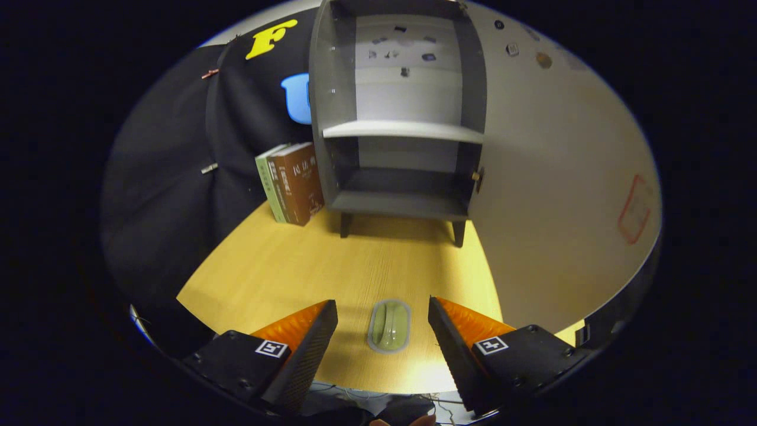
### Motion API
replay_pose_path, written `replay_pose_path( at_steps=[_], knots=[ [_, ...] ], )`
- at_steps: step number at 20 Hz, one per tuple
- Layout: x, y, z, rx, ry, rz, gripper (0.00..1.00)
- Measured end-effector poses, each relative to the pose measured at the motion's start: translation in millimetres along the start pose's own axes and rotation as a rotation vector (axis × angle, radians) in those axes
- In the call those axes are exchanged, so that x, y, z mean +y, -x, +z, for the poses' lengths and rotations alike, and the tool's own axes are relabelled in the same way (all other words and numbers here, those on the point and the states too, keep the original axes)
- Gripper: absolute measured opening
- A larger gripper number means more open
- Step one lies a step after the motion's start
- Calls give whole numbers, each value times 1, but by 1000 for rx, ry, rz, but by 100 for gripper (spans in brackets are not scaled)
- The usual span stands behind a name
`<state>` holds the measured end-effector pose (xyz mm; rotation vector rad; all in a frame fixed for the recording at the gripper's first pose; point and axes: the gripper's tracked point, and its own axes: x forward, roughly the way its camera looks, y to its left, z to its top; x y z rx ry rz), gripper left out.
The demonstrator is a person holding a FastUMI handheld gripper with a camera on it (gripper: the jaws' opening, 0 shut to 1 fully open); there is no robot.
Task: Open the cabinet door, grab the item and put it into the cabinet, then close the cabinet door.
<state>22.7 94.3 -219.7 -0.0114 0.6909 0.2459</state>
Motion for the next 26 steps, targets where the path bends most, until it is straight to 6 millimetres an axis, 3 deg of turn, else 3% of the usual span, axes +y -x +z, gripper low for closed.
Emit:
replay_pose_path(
  at_steps=[4, 8, 11, 15, 17, 21, 26],
  knots=[
    [-4, -38, -40, 126, -30, -47, 98],
    [-16, -56, -67, 197, -36, -85, 93],
    [-21, -73, -95, 262, -43, -118, 75],
    [-26, -80, -91, 259, -64, -147, 23],
    [-26, -78, -89, 260, -71, -147, 19],
    [-21, -50, -54, 198, -53, -108, 16],
    [-20, 1, 55, 61, -104, -73, 16]
  ],
)
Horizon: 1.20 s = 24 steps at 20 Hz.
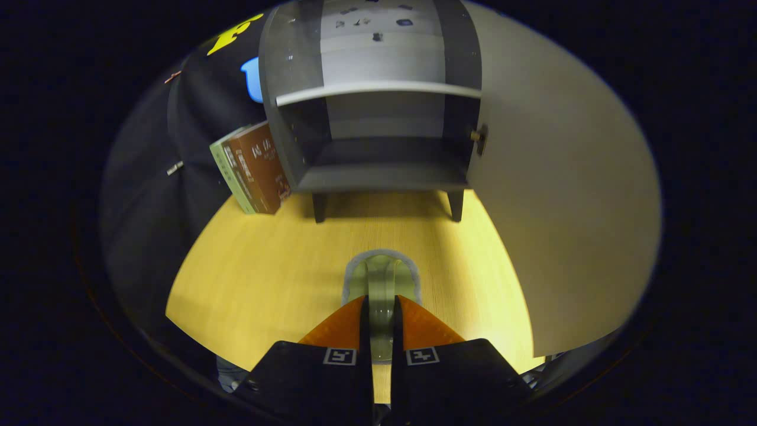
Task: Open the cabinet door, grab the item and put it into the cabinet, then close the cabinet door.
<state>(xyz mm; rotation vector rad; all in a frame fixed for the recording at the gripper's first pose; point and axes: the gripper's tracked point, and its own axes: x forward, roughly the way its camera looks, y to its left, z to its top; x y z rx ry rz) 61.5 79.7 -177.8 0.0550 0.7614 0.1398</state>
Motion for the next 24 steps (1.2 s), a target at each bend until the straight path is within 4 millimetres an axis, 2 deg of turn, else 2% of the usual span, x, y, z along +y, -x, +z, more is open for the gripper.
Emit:
replay_pose_path(
  at_steps=[4, 7, 11, 13, 15, 18, 21, 24],
  knots=[
    [6, 37, 104, -122, -17, 27, 16],
    [14, 47, 179, -202, -37, 51, 15],
    [9, 23, 262, -264, -35, 22, 15],
    [11, -4, 294, -264, -28, 14, 15],
    [12, -29, 319, -262, -11, 1, 16],
    [17, -65, 338, -236, -19, 1, 15],
    [14, -102, 345, -206, -27, -17, 15],
    [7, -133, 341, -175, -14, -41, 15]
  ],
)
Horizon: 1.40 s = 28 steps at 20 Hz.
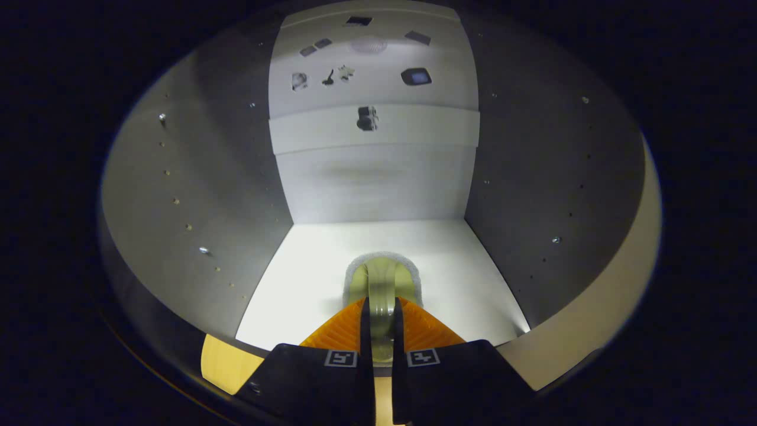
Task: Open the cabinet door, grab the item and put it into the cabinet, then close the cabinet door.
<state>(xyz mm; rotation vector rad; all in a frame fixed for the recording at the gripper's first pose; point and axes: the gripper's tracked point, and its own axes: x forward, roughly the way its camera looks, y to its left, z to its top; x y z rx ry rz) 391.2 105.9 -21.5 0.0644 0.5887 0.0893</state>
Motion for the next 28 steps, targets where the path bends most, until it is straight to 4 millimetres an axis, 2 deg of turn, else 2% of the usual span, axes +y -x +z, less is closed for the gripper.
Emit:
replay_pose_path(
  at_steps=[3, 7, 8, 11, 12, 15, 18, 21, 24, 28],
  knots=[
    [-4, -16, 15, -42, -31, -15, 18],
    [-7, -25, 13, -26, -46, -14, 27],
    [-7, -26, 13, -29, -38, -14, 34],
    [-9, -18, 23, -81, -27, -21, 84],
    [-11, -9, 29, -97, -43, -19, 100],
    [-15, 2, 43, -147, -84, -25, 100],
    [-23, 30, 60, -229, -77, -44, 100],
    [-28, 72, 78, -328, -59, -55, 99],
    [-33, 132, 93, -453, -37, -71, 99],
    [-38, 223, 97, -605, 28, -114, 99]
  ],
)
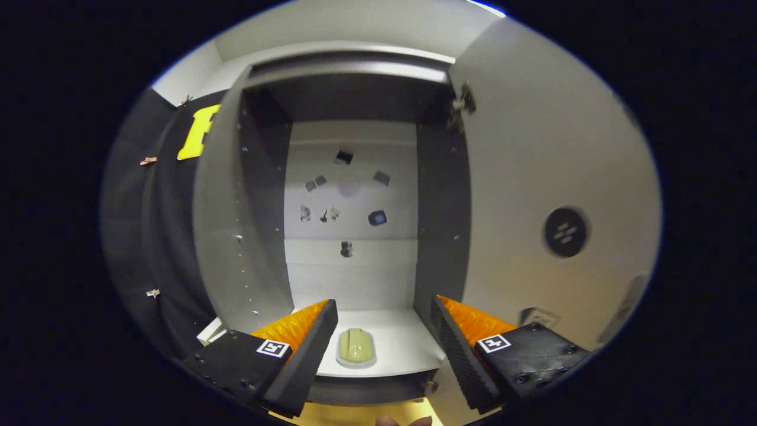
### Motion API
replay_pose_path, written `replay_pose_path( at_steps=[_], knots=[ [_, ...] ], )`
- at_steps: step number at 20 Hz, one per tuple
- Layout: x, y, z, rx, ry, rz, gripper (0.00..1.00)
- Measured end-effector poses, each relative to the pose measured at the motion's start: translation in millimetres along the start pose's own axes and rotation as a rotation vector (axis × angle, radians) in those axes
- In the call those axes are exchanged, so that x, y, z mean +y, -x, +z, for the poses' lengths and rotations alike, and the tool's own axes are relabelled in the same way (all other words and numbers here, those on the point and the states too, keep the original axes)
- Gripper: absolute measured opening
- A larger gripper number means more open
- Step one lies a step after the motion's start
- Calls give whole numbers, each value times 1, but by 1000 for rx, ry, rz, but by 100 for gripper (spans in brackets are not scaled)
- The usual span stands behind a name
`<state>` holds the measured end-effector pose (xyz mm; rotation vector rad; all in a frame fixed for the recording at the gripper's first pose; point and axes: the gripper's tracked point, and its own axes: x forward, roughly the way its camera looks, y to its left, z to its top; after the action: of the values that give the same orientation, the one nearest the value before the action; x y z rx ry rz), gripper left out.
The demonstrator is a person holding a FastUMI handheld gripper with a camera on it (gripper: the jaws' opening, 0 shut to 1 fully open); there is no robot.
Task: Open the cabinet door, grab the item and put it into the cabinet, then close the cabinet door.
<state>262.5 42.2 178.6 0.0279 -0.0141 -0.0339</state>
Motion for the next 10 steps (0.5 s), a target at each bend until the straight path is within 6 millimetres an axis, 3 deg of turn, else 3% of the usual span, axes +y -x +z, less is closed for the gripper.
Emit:
replay_pose_path(
  at_steps=[4, 10],
  knots=[
    [-6, 75, 32, -76, 37, 25, 99],
    [-26, 179, 51, -121, 54, 56, 98]
  ],
)
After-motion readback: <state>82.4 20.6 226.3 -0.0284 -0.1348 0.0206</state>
